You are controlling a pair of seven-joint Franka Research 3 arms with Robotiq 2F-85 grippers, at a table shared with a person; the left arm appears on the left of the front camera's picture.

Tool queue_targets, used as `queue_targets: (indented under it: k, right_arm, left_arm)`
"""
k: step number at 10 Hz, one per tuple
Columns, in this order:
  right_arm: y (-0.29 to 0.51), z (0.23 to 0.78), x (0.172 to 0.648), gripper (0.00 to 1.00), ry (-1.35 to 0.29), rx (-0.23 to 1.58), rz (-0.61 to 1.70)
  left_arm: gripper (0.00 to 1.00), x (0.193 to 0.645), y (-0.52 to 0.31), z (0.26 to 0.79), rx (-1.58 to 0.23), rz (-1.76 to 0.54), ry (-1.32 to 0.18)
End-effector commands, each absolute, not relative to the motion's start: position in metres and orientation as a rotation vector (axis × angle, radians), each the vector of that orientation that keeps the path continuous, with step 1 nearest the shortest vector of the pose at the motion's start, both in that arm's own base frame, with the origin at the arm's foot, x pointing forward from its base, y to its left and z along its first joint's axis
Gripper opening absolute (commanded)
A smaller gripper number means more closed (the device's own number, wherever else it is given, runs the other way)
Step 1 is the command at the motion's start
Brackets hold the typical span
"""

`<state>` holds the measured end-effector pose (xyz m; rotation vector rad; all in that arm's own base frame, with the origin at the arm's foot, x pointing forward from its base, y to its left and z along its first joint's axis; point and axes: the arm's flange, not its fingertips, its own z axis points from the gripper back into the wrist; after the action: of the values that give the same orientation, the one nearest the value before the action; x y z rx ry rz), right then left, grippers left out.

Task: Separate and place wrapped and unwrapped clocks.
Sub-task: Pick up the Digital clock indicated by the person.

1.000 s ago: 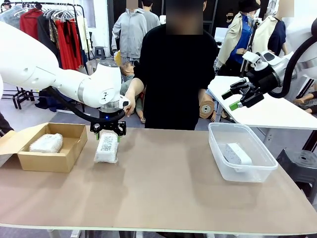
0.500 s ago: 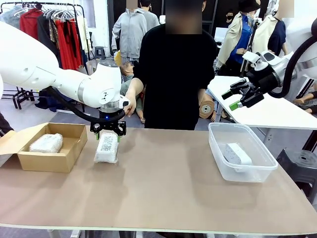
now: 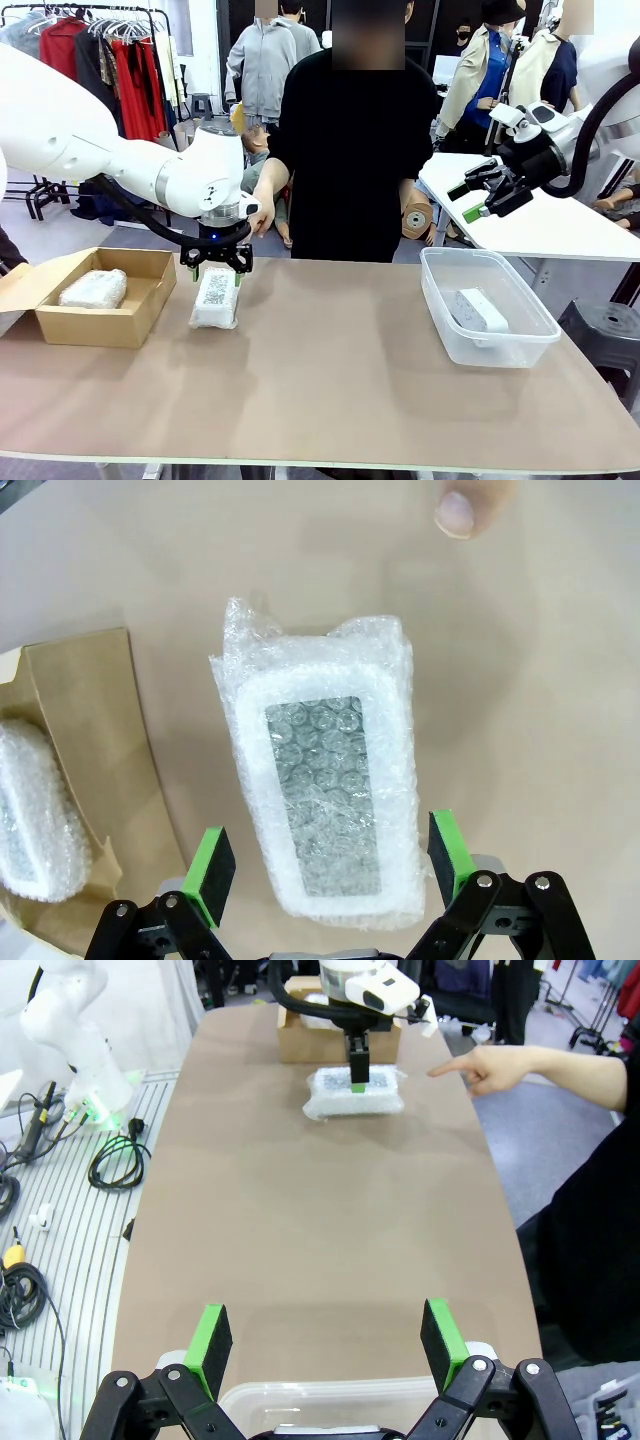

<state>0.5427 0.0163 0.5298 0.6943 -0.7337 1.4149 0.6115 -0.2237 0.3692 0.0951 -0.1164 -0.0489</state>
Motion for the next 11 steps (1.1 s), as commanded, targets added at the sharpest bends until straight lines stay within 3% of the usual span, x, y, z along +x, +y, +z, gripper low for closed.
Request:
queue_targets:
  k: [1, 11]
  right_arm:
    - [0.017, 0.533, 0.542, 1.00, -0.737, 0.689, 1.418]
    - [0.017, 0.533, 0.542, 1.00, -0.737, 0.689, 1.418]
  left_arm:
    - [1.00, 0.612, -0.221, 0.364, 0.117, -0.026, -0.139]
    - [1.00, 0.610, -0.212, 0.327, 0.080, 0.013, -0.081]
